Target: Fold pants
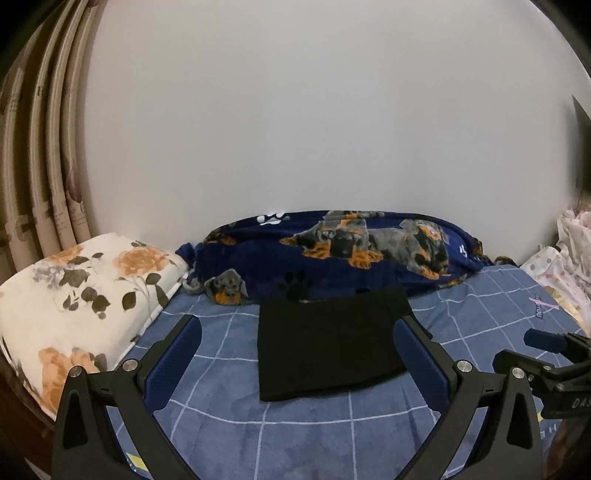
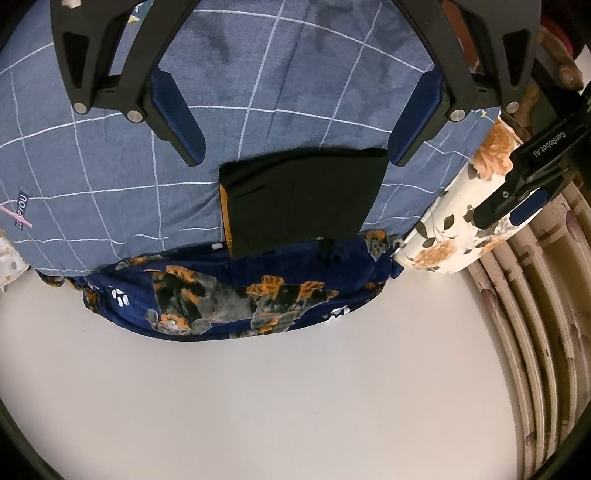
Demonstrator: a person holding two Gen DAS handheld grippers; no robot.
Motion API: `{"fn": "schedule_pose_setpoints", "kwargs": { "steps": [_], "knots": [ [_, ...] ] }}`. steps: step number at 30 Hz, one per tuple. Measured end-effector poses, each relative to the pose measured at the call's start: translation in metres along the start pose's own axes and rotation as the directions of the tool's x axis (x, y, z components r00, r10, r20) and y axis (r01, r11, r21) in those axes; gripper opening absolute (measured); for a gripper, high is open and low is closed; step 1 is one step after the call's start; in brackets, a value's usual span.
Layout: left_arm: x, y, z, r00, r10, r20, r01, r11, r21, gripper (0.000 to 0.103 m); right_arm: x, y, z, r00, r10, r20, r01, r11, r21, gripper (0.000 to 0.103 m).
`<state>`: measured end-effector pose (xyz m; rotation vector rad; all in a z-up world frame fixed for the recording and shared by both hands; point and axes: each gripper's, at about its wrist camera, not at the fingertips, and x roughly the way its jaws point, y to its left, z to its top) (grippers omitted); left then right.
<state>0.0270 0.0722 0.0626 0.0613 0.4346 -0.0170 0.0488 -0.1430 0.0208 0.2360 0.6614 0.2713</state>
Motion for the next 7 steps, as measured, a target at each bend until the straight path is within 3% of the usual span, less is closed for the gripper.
{"fn": "schedule_pose_setpoints", "kwargs": {
  "steps": [3, 7],
  "knots": [
    [0.0004, 0.0006, -0.0018, 0.998, 0.056, 0.024, -0.056, 0.998, -0.006, 0.103, 0.0008, 0.0009, -0.0005, 1.000, -0.001, -0.001, 0.001, 1.000, 0.001, 0.099],
    [0.0015, 0.0036, -0.0015, 0.999, 0.033, 0.009, -0.032, 0.999, -0.022, 0.103, 0.0020, 0.0014, -0.0006, 1.000, -0.002, 0.001, 0.002, 1.000, -0.005, 0.099]
  ]
}}
